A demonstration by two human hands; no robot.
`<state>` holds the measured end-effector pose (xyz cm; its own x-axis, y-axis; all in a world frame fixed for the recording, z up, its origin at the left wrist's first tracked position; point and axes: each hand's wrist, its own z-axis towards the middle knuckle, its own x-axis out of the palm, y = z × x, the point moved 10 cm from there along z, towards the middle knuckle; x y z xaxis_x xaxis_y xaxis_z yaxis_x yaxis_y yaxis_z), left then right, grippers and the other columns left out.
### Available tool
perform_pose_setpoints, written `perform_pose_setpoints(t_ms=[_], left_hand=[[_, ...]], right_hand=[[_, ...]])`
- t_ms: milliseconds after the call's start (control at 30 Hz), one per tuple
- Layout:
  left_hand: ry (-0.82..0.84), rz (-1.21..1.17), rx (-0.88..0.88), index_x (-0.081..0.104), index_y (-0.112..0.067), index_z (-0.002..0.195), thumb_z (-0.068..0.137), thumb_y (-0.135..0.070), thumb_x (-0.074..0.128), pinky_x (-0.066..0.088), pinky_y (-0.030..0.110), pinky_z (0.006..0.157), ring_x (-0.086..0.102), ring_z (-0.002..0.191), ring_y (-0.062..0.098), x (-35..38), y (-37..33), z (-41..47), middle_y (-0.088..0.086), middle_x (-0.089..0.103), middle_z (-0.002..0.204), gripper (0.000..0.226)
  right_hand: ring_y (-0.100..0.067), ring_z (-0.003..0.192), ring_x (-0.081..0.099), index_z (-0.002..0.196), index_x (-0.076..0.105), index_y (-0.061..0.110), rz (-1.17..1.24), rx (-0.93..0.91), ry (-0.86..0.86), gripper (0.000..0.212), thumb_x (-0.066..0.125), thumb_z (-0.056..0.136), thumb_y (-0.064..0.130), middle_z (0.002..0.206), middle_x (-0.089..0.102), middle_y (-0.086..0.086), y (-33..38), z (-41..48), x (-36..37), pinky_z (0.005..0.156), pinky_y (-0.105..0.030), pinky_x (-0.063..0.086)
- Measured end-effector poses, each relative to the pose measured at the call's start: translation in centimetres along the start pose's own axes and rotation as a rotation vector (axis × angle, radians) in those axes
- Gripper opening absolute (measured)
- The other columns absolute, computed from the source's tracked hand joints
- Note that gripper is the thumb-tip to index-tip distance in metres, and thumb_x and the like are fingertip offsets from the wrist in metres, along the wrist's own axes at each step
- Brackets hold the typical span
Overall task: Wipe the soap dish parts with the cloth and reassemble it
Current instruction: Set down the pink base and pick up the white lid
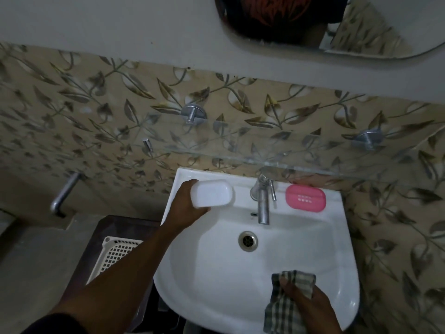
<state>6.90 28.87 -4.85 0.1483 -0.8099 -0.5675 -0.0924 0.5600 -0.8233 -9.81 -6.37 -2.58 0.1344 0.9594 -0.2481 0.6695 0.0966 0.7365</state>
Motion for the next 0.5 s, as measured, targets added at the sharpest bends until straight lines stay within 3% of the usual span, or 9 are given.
perform_pose_setpoints(t_ms=[100, 167, 267, 400, 500], left_hand=[[0.0, -0.044, 0.049, 0.044, -0.021, 0.137, 0.066, -0.033, 0.088, 0.044, 0.032, 0.102, 0.048, 0.125, 0.008, -1.0, -1.6, -2.6, -0.006, 0.051, 0.137, 0.085], [-0.006, -0.033, 0.097, 0.045, -0.027, 0.132, 0.068, -0.033, 0.087, 0.044, 0.027, 0.099, 0.046, 0.119, -0.003, -1.7, -3.3, -4.5, -0.014, 0.05, 0.133, 0.077], [-0.018, 0.084, 0.2, 0.044, -0.026, 0.131, 0.067, -0.03, 0.087, 0.04, 0.024, 0.099, 0.046, 0.115, -0.002, -2.5, -5.6, -6.5, -0.013, 0.049, 0.129, 0.077], [0.009, 0.336, 0.354, 0.046, -0.017, 0.132, 0.062, -0.035, 0.084, 0.048, 0.04, 0.098, 0.054, 0.118, 0.023, -2.4, -7.5, -8.3, 0.004, 0.055, 0.132, 0.082], [0.023, 0.49, 0.516, 0.048, -0.014, 0.128, 0.059, -0.036, 0.079, 0.05, 0.045, 0.093, 0.053, 0.117, 0.027, -2.0, -10.3, -9.4, 0.009, 0.058, 0.128, 0.079]], right_hand=[[-0.014, 0.077, 0.063, 0.079, 0.071, 0.017, 0.053, -0.002, 0.025, 0.015, 0.084, 0.073, 0.023, 0.081, 0.07, -0.001, 0.2, -0.2, -0.2, 0.064, -0.024, 0.045], [-0.017, 0.075, 0.066, 0.079, 0.072, 0.015, 0.089, -0.028, 0.027, 0.011, 0.082, 0.075, 0.02, 0.081, 0.073, -0.002, 0.7, -0.4, -0.3, 0.06, -0.025, 0.046], [-0.027, 0.08, 0.071, 0.088, 0.075, 0.01, 0.152, -0.037, 0.045, 0.017, 0.081, 0.076, 0.02, 0.084, 0.077, -0.009, 0.6, -0.5, -0.5, 0.063, -0.029, 0.053], [-0.031, 0.079, 0.074, 0.093, 0.075, 0.01, 0.18, -0.02, 0.064, 0.025, 0.081, 0.075, 0.026, 0.085, 0.078, -0.009, -0.3, -0.2, -1.1, 0.07, -0.039, 0.059], [-0.033, 0.079, 0.074, 0.095, 0.074, 0.007, 0.209, -0.023, 0.07, 0.029, 0.082, 0.074, 0.025, 0.086, 0.077, -0.011, -0.9, 0.3, -1.6, 0.079, -0.051, 0.059]])
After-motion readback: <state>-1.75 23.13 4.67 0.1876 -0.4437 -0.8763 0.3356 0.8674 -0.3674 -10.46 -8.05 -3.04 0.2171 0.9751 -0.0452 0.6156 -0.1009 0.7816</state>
